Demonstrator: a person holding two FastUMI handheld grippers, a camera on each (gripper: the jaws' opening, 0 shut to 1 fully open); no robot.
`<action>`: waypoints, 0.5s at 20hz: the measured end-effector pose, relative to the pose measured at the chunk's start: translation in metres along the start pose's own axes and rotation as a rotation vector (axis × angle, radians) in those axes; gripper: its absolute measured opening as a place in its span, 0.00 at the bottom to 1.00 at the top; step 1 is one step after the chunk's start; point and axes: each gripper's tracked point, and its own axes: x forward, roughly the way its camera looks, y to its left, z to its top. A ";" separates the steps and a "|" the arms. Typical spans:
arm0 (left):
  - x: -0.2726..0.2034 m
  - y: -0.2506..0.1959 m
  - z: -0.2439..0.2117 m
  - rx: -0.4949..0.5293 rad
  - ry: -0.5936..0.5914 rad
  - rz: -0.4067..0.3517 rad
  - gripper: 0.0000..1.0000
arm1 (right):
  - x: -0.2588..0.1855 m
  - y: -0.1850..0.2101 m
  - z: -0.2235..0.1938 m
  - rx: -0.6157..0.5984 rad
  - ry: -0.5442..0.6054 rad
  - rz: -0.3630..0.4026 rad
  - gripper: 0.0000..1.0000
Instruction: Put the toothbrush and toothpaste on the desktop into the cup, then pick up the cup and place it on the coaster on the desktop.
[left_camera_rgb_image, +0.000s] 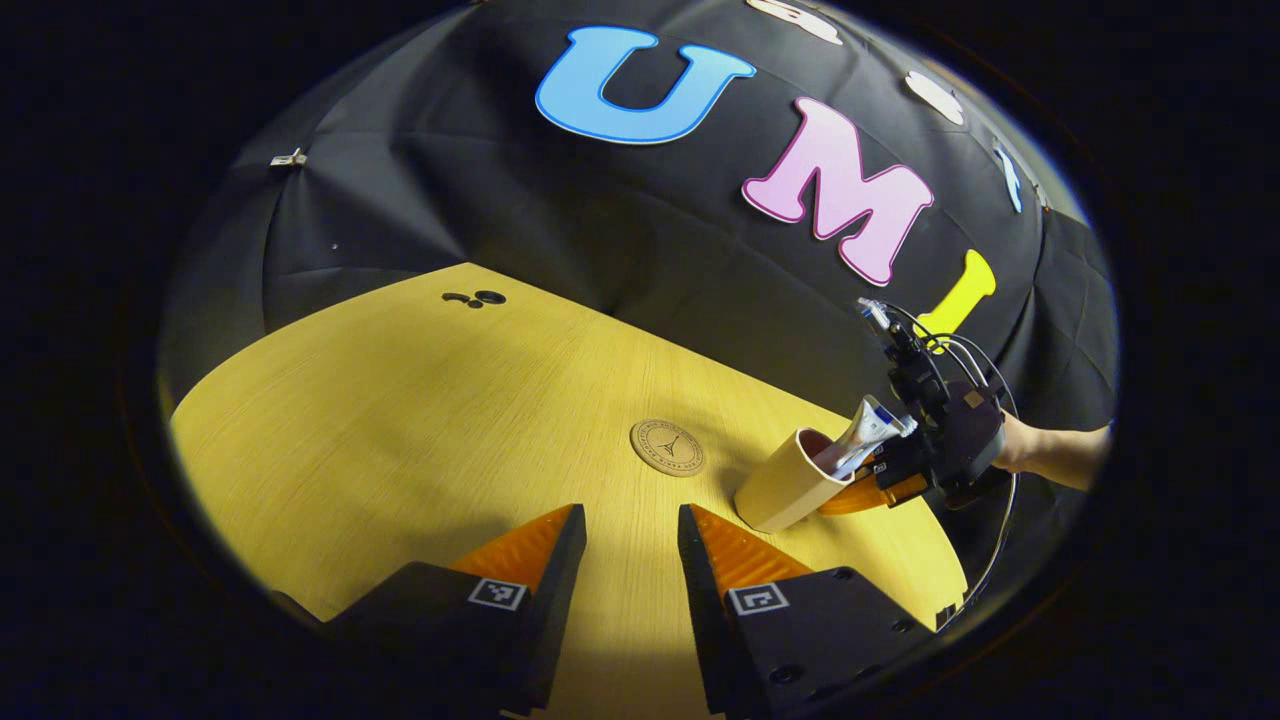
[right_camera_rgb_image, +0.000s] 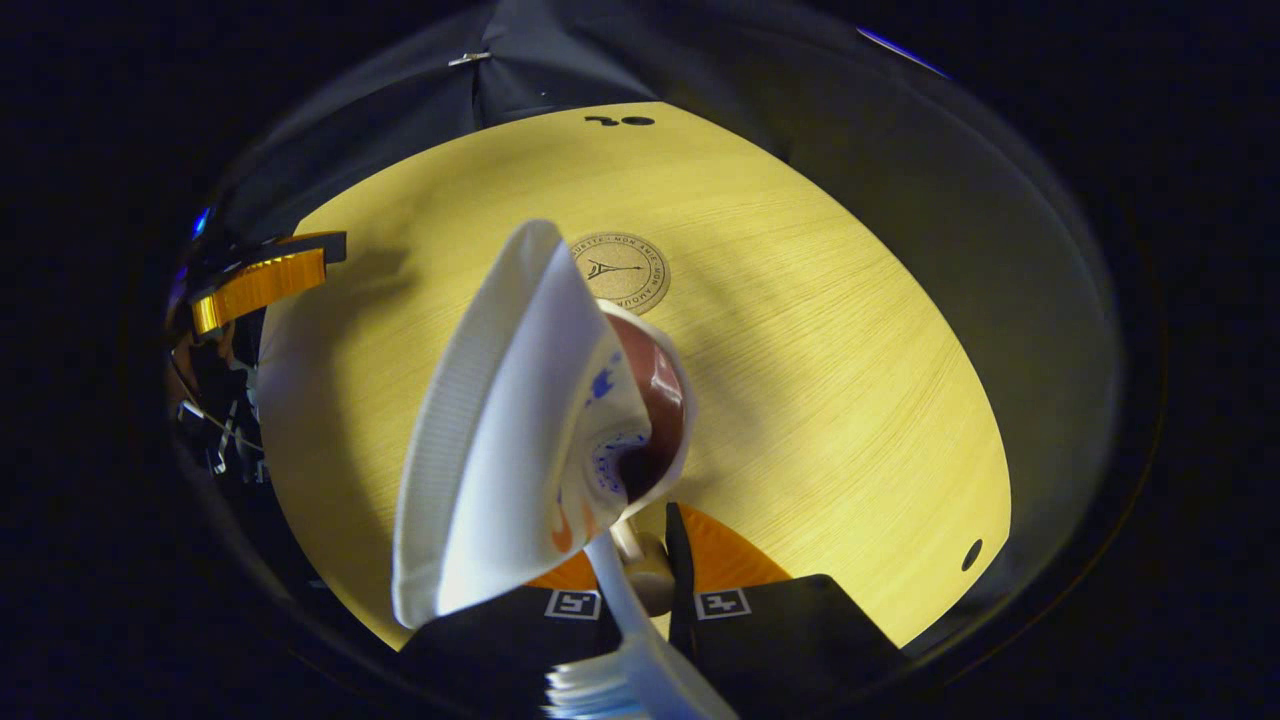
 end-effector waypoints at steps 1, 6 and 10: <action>0.000 0.001 0.000 0.000 0.001 -0.004 0.59 | 0.000 0.002 0.002 0.026 0.002 0.007 0.19; -0.003 0.004 0.007 0.010 -0.003 -0.026 0.59 | -0.006 0.005 0.026 0.095 -0.033 -0.006 0.19; -0.008 0.011 0.011 0.009 -0.006 -0.035 0.59 | 0.005 0.009 0.056 0.124 -0.051 -0.014 0.19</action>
